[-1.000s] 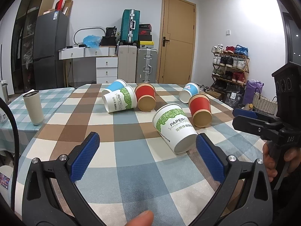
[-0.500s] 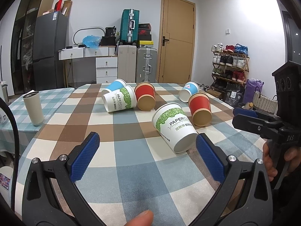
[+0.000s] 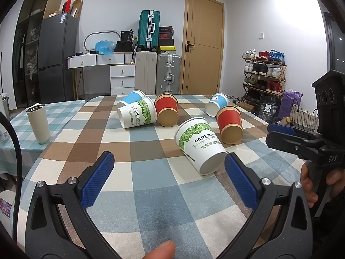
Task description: Flip cup upright
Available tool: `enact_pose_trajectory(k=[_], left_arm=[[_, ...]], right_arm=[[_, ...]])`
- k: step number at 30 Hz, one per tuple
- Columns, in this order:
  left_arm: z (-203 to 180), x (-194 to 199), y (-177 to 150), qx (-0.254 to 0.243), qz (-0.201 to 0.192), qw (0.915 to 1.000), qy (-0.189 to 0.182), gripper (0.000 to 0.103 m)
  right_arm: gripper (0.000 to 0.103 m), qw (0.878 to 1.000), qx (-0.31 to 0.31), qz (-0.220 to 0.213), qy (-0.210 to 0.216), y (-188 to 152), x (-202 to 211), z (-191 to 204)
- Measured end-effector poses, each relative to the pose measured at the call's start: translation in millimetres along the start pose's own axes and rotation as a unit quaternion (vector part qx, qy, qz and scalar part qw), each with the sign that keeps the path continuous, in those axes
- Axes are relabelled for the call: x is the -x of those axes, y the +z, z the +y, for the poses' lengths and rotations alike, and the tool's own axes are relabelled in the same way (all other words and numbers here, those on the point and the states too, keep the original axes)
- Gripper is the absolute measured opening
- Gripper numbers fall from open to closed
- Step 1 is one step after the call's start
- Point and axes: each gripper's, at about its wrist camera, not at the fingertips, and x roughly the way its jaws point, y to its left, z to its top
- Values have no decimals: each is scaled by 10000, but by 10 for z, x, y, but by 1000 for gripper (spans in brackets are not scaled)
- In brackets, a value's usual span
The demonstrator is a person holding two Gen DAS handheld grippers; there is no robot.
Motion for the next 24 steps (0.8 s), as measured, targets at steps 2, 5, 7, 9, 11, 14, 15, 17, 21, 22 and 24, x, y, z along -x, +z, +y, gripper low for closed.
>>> enact_pose_trajectory(k=[2, 5, 7, 9, 11, 14, 15, 17, 21, 22, 24], left_arm=[[-5, 4, -1, -4, 1, 10000, 5, 102], [-6, 1, 0, 0, -1, 10000, 8, 102], [-7, 2, 0, -9, 3, 10000, 6, 102], [-9, 4, -1, -12, 4, 10000, 7, 102], [-8, 1, 1, -13, 6, 10000, 8, 102], [-8, 3, -1, -10, 9, 10000, 8, 102], [-10, 3, -1, -9, 7, 10000, 9, 102], [-13, 1, -3, -26, 5, 10000, 10, 102], [-17, 7, -7, -20, 25, 10000, 1, 102], [-25, 10, -14, -17, 29, 10000, -11, 102], [-27, 8, -11, -8, 91, 9999, -81, 102]], right_arm=[[103, 10000, 1, -4, 3, 0, -1, 3], [103, 10000, -9, 2, -7, -2, -1, -1], [103, 10000, -10, -3, -13, -4, -1, -4], [103, 10000, -10, 0, -9, -2, -2, -4], [103, 10000, -21, -3, -22, -2, -2, -9], [103, 10000, -36, -9, -41, -4, -1, -23], [103, 10000, -39, -9, -46, -5, -1, -25], [103, 10000, -53, -10, -55, -4, -4, -35], [103, 9999, -70, -25, -77, -6, 1, -36], [103, 9999, -77, -33, -87, -8, 4, -40], [103, 9999, -82, -40, -90, -10, 6, -37]])
